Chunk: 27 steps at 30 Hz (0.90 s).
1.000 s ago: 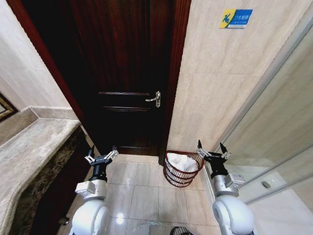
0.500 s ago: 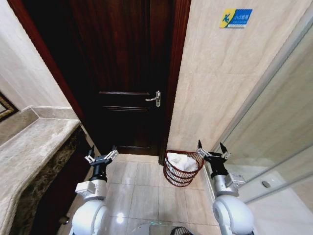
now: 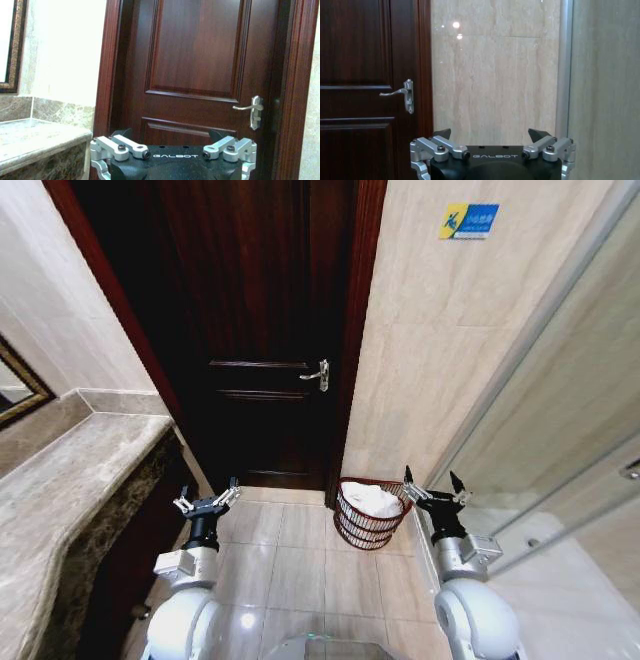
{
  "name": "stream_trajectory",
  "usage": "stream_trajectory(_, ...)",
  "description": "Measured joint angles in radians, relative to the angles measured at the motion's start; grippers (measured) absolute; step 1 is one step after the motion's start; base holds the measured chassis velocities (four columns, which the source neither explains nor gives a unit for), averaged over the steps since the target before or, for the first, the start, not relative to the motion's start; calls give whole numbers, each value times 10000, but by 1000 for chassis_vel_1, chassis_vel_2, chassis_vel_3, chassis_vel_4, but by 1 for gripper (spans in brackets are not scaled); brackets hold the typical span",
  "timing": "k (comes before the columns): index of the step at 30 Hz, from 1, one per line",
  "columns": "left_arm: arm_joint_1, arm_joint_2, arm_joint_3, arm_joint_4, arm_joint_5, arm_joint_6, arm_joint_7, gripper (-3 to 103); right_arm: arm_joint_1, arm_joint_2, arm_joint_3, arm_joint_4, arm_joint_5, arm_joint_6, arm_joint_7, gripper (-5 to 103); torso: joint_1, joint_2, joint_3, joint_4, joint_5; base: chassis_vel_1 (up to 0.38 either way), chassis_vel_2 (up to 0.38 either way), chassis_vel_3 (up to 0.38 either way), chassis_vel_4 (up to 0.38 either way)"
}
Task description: Discard the used towel into the hamper.
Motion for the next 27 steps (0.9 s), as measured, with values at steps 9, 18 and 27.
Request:
stream_trajectory(9,-1,0,0,5,0,-1,2,100,1,0,0,0,0,1,-2,100,3,-4,0,-1,0,76,-80,-80,81)
stream_trajectory(18,0,0,0,6,0,-1,2,100,1,0,0,-1,0,1,-2,100,1,-5,-3,0,-1,104,-109,-99,93)
stream_trajectory(27,0,0,0,6,0,-1,2,100,1,0,0,-1,0,1,-2,100,0,-7,-3,0,1,99,-103,-98,97)
